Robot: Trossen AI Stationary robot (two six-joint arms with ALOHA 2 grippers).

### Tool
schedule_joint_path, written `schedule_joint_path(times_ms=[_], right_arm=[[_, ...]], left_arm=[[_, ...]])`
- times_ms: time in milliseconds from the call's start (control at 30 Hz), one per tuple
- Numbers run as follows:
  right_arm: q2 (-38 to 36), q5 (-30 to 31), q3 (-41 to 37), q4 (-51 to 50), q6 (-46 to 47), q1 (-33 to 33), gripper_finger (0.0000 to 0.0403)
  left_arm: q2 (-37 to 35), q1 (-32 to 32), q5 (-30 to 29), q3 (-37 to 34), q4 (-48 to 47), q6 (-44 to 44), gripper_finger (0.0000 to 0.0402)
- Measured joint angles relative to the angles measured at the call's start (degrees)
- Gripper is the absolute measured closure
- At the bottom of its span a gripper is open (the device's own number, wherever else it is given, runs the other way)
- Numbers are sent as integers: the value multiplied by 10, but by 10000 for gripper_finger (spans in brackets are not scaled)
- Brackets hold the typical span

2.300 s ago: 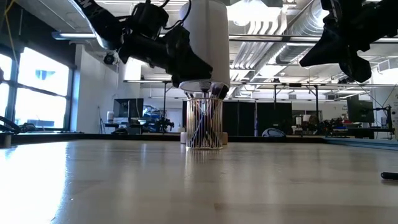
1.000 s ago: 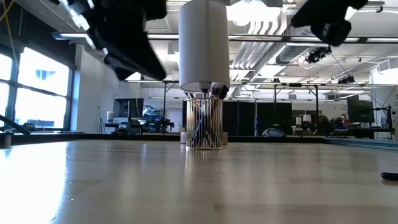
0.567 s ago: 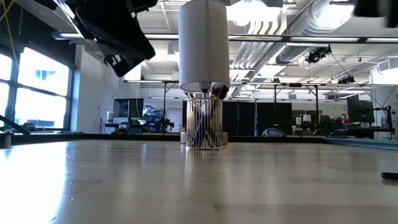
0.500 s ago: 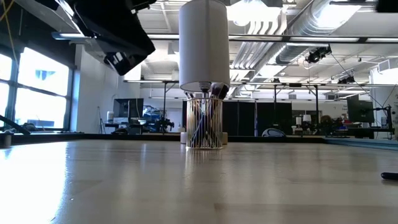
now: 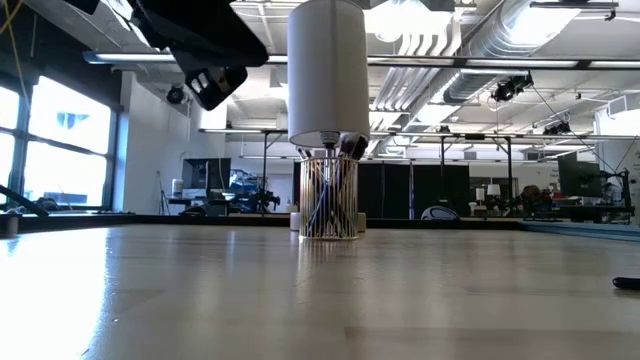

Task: Put items in baskets/containers
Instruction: Put the black eyeshadow brush into the gold pen organizer

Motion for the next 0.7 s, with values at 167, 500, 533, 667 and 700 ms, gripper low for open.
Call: schedule_joint_path(times_ms=[167, 500, 533, 667, 700], right_arm=[[39, -4, 0, 0, -6, 6, 269], [74, -5, -11, 18, 1, 13, 271], [74, -9, -24, 34, 13, 15, 273], [71, -15, -72, 92, 51, 20, 273], [71, -15, -78, 101, 55, 20, 273]], left_arm=[[0, 0, -26, 0, 22, 3, 401], [0, 0, -29, 0, 23, -15, 401], [0, 0, -29, 0, 23, -14, 401], [0, 0, -29, 0, 24, -14, 401], [0, 0, -29, 0, 24, -14, 401]])
